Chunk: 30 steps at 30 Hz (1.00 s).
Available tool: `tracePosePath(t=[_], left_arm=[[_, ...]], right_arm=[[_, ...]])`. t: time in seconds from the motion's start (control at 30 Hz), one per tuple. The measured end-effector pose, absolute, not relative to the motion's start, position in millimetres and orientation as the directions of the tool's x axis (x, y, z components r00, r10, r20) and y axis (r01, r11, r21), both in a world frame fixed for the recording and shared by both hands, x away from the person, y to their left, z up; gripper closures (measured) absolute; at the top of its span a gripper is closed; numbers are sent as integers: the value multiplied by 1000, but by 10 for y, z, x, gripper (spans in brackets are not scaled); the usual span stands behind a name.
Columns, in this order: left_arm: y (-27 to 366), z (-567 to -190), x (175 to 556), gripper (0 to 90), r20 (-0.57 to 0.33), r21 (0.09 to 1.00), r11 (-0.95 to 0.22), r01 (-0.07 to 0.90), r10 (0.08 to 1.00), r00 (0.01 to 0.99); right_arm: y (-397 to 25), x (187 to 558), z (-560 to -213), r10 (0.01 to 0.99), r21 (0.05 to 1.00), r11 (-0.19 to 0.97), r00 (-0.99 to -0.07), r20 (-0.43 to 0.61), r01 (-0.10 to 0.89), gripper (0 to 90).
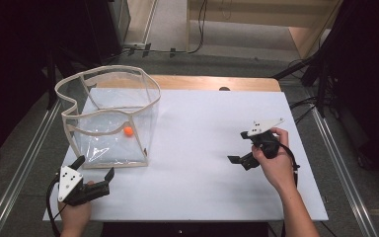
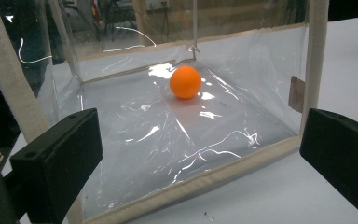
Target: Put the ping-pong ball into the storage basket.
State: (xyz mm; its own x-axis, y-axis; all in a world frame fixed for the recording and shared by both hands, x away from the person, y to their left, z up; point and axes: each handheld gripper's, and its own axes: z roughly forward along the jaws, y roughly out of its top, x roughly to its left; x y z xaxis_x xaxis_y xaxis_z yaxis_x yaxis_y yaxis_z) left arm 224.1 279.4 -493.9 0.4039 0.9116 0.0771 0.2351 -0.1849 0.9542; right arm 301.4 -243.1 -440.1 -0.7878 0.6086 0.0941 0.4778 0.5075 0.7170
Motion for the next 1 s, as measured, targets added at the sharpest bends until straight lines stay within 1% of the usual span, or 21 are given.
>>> tracePosePath(t=[0.37, 0.63, 1.0], left_arm=[[2793, -4940, 2240, 0, 80, 954, -187, 234, 911, 405], [2791, -4940, 2240, 0, 80, 954, -188, 234, 911, 404], [2791, -4941, 2239, 0, 82, 954, -189, 233, 911, 405]], right_arm=[[-2598, 2873, -4502, 642, 738, 467, -760, 96, 488, 0], [-2689, 2796, -4536, 644, 759, 450, -760, 89, 471, 0], [-2834, 2695, -4664, 674, 770, 410, -731, 105, 489, 0]])
